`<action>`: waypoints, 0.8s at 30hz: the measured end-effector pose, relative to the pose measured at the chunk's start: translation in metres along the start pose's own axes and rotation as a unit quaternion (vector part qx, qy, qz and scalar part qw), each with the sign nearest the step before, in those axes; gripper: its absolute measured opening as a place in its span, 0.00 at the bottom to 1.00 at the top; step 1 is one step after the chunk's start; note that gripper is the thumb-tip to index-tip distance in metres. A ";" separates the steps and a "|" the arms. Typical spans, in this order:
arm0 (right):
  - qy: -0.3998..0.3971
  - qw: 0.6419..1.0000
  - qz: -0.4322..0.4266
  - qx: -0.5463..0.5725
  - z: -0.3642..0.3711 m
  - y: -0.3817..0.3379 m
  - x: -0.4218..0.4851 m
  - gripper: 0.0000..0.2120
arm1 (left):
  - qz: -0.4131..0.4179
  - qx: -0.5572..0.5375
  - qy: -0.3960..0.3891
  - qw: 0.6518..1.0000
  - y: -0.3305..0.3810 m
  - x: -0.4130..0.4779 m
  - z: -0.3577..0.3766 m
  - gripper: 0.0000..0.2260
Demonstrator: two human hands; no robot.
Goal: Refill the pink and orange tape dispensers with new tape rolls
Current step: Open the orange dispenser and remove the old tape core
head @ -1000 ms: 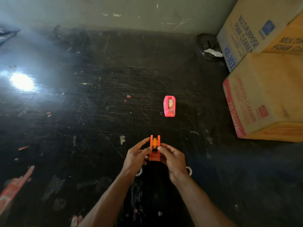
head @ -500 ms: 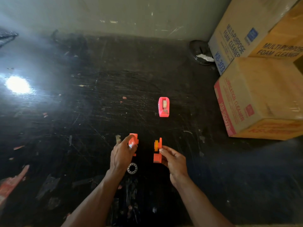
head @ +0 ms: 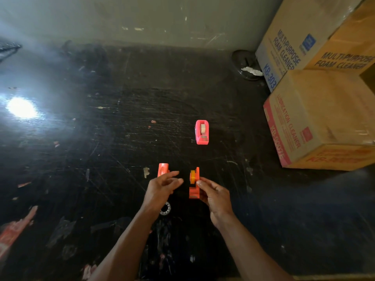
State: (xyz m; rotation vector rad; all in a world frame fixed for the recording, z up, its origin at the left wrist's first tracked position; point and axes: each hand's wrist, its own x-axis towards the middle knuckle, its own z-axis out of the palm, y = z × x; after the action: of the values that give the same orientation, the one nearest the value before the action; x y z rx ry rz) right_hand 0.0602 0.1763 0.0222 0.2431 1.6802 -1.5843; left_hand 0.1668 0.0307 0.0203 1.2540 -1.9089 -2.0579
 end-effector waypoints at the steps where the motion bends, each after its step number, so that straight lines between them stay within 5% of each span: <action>1: -0.003 1.000 0.003 0.002 -0.001 0.000 -0.001 0.07 | 0.010 -0.021 -0.025 0.999 0.002 -0.003 0.002 0.20; 8: -0.023 1.000 -0.003 0.000 -0.004 -0.005 -0.008 0.08 | 0.039 -0.082 -0.104 0.990 0.006 -0.001 0.011 0.23; 19: -0.004 1.000 -0.005 -0.013 -0.006 -0.004 -0.002 0.10 | 0.056 -0.022 -0.057 0.997 -0.002 0.009 0.013 0.20; 24: 0.060 0.998 -0.003 -0.027 -0.012 -0.001 0.008 0.09 | 0.056 0.149 0.004 0.987 -0.010 0.024 0.009 0.22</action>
State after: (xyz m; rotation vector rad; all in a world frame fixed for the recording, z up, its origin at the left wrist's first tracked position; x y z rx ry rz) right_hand 0.0498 0.1838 0.0168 0.3111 1.8130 -1.5535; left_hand 0.1506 0.0270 -0.0013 1.1714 -2.2907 -1.7593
